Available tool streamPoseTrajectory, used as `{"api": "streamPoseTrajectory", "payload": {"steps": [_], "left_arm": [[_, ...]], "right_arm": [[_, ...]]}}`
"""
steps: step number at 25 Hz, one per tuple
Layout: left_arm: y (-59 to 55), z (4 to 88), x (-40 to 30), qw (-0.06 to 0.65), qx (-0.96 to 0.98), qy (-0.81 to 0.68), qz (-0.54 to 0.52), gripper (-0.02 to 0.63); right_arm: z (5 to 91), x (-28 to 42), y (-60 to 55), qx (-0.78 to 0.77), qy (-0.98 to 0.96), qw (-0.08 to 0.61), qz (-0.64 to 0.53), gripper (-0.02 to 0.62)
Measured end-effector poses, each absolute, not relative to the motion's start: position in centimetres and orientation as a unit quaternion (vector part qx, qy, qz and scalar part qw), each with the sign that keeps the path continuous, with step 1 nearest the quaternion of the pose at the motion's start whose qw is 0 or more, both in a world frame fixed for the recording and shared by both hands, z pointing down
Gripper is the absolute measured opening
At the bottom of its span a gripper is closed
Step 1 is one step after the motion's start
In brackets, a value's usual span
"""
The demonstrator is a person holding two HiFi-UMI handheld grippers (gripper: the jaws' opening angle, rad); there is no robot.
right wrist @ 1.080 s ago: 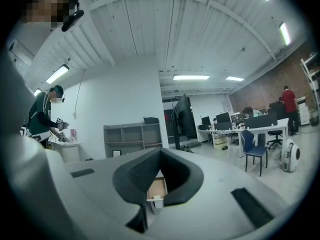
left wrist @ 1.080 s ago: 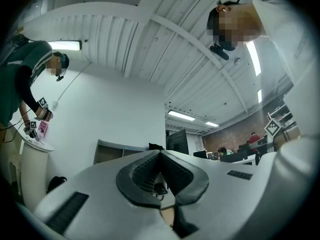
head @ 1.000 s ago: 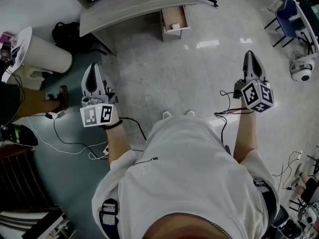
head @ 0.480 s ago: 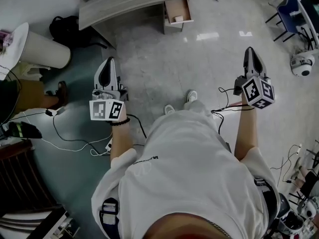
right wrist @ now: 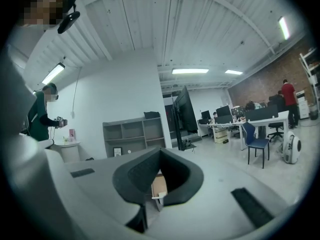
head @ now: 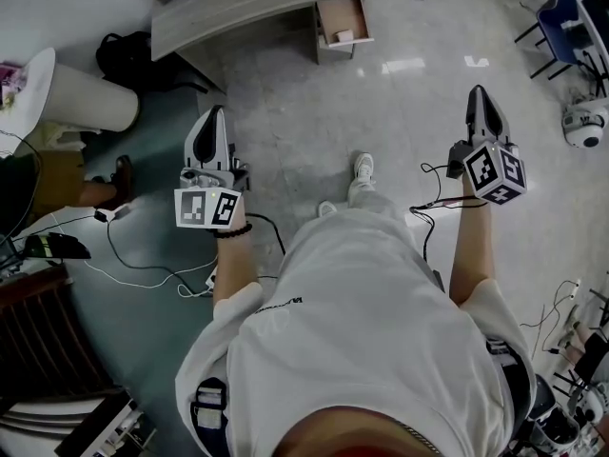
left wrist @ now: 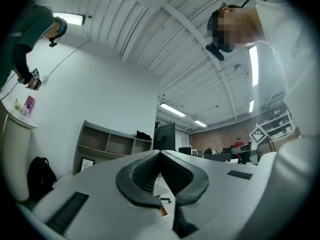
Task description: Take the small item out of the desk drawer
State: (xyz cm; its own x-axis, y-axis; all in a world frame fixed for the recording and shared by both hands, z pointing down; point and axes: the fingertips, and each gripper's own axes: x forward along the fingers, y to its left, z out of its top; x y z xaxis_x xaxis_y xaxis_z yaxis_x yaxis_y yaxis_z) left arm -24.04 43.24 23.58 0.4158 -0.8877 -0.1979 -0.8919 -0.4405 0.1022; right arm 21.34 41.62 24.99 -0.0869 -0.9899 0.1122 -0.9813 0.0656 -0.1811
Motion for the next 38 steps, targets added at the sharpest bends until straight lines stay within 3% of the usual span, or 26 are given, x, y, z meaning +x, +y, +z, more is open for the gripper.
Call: {"api": "streamPoseTrajectory", "payload": {"steps": [25, 38], "left_arm": [[24.7, 22.6, -12.9, 0.028, -0.816, 0.572, 0.076, -0.002], [20.3, 25.5, -13.5, 0.004, -0.806, 0.589, 0.062, -0.002]], "right_arm": [[28.9, 28.5, 18.4, -0.6, 0.786, 0.013, -0.147, -0.002], [33.6, 27.2, 13.8, -0.586, 0.789, -0.017, -0.184, 0.0]]}}
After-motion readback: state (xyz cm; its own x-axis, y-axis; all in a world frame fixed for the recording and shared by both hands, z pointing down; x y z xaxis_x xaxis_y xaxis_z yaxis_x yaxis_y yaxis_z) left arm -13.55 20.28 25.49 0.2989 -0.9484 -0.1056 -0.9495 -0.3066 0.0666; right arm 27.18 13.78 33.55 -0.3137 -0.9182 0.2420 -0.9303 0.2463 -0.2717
